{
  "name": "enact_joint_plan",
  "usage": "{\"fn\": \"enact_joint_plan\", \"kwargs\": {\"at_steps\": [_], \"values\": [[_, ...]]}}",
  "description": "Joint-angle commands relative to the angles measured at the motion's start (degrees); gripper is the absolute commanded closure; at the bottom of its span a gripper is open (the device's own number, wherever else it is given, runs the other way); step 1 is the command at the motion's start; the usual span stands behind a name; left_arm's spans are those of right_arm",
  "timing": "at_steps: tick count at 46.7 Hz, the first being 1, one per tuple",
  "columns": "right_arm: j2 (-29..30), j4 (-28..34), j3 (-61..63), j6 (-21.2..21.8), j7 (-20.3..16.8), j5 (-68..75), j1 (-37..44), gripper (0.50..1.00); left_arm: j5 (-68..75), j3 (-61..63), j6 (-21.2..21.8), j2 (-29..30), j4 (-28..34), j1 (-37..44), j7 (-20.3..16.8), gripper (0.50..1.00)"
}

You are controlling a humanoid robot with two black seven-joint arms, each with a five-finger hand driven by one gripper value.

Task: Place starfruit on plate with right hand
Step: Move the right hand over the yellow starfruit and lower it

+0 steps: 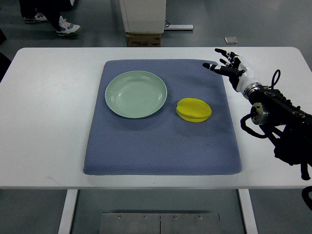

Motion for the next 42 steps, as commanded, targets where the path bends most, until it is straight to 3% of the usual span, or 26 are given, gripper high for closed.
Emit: {"fn": "enact_joint_plan", "kwargs": {"at_steps": [1,17,30,42], "values": [[-0.1,0.0,0.0,0.1,0.0,0.0,0.1,0.5,0.0,0.0,0.0,0.0,0.0,0.0,0.0,0.5],[-0.9,0.5,-0.4,0.6,0.0,-0.3,0.8,0.5,0.0,0.0,0.0,0.0,0.0,0.0,0.0,0.5],[-2.0,1.8,-9.2,0.7,1.6,-0.7,3.0,0.5,0.0,0.0,0.0,0.0,0.0,0.0,0.0,0.5],[-6.4,9.1,-15.5,0.7,1.8,-1.2,5.4,0.5,0.0,0.0,0.0,0.0,0.0,0.0,0.0,0.5]]}}
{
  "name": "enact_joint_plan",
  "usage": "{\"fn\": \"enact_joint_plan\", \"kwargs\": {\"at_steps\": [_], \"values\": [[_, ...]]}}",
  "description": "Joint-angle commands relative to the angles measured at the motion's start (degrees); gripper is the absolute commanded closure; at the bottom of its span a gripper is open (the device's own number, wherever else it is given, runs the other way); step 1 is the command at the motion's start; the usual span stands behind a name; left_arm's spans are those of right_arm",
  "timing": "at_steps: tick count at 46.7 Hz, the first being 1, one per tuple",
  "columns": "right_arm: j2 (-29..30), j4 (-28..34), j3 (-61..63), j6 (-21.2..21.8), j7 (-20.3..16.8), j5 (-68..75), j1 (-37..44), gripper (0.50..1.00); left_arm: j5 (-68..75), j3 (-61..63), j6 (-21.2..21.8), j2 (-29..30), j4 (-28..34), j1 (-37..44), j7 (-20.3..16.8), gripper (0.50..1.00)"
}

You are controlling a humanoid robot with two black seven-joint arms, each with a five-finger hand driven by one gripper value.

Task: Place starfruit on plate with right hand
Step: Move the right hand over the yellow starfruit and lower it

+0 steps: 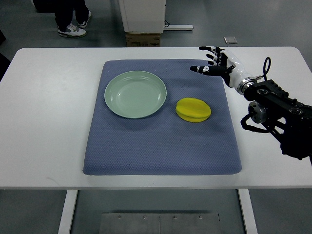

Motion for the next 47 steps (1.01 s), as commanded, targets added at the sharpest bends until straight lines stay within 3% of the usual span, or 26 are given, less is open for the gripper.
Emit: {"fn": "enact_joint_plan", "kwargs": {"at_steps": [1,20,47], "values": [[-1.5,2.0,-1.9,0.0,0.0,-0.4,0.8,0.5,0.0,0.0,0.0,0.0,0.0,0.0,0.0,0.5],[-6.5,8.4,-10.8,1.6,1.1,-8.5,4.1,0.5,0.1,0.0,0.0,0.0,0.0,0.0,0.0,0.5],[-7.1,12.9,-21.9,1.6,2.5,-16.8,7.1,0.5,0.0,0.0,0.0,0.0,0.0,0.0,0.0,0.5]]}}
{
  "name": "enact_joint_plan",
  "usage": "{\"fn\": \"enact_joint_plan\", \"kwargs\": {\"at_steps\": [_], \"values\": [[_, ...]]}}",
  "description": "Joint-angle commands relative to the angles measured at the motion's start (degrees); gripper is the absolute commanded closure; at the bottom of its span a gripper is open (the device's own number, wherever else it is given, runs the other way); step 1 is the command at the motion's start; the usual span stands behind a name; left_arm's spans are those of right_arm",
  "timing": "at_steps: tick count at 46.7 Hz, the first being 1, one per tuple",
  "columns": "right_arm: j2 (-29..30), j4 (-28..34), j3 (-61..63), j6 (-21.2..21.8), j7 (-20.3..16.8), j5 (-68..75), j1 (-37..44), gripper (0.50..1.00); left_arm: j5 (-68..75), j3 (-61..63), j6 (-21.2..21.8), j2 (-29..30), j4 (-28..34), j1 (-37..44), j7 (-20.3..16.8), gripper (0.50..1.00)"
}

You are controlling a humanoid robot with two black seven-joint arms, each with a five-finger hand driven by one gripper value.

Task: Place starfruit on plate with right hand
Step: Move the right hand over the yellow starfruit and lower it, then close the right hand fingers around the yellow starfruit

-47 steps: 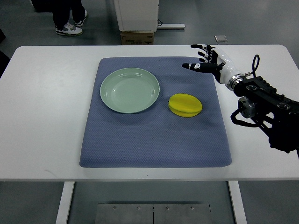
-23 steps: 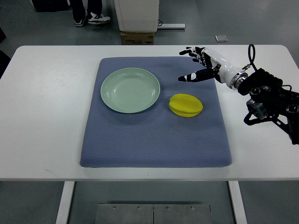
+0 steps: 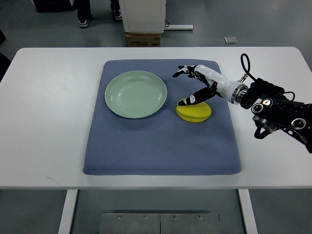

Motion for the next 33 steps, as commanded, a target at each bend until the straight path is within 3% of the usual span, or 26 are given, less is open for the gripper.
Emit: {"fn": "enact_joint_plan", "kwargs": {"at_steps": [1,33], "values": [[0.0,0.0,-1.4,0.0,0.1,-1.2,0.5,0.5,0.0,0.0,0.0,0.0,0.0,0.0,0.0,0.5],[0.1,-0.1,-6.5,-0.2,1.2,-5.9,1.8,0.502,0.0,0.0,0.0,0.0,0.0,0.0,0.0,0.5]]}}
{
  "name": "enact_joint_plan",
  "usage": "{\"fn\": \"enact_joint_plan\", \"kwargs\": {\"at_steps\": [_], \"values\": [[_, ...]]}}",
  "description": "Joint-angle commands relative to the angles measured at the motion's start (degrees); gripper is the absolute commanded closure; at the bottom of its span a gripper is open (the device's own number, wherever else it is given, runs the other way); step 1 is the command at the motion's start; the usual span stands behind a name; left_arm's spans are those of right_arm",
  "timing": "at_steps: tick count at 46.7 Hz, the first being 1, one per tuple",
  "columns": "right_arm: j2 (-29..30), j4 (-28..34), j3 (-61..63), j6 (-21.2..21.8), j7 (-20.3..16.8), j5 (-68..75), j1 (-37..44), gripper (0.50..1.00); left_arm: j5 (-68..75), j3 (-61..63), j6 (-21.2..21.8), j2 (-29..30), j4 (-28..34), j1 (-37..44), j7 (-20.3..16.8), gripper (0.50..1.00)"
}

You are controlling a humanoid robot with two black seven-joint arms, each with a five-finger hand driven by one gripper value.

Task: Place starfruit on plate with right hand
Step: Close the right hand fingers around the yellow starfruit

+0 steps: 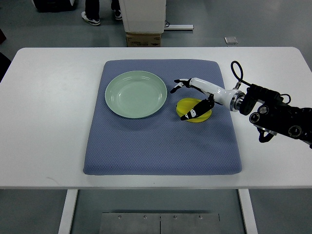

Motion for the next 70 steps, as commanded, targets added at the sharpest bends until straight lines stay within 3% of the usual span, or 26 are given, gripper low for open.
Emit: {"fn": "enact_joint_plan", "kwargs": {"at_steps": [1,35,58,70], "values": [[0.0,-0.1,-0.3,-0.1,0.0,0.0,0.0,0.502,0.0,0.0,0.0,0.0,0.0,0.0,0.0,0.5],[0.7,-2.3,-2.1,-0.9,-0.1,-0.1,-0.5,0.519,0.0,0.0,0.0,0.0,0.0,0.0,0.0,0.5],[1.2,-3.5,-2.9,-0.9,-0.1,-0.1,-1.3,0.594,0.0,0.0,0.0,0.0,0.0,0.0,0.0,0.5],[1.7,-3.8,-2.9,-0.9,-0.1,0.0,-1.7,0.693,0.1,0.0,0.0,0.0,0.0,0.0,0.0,0.5]]}}
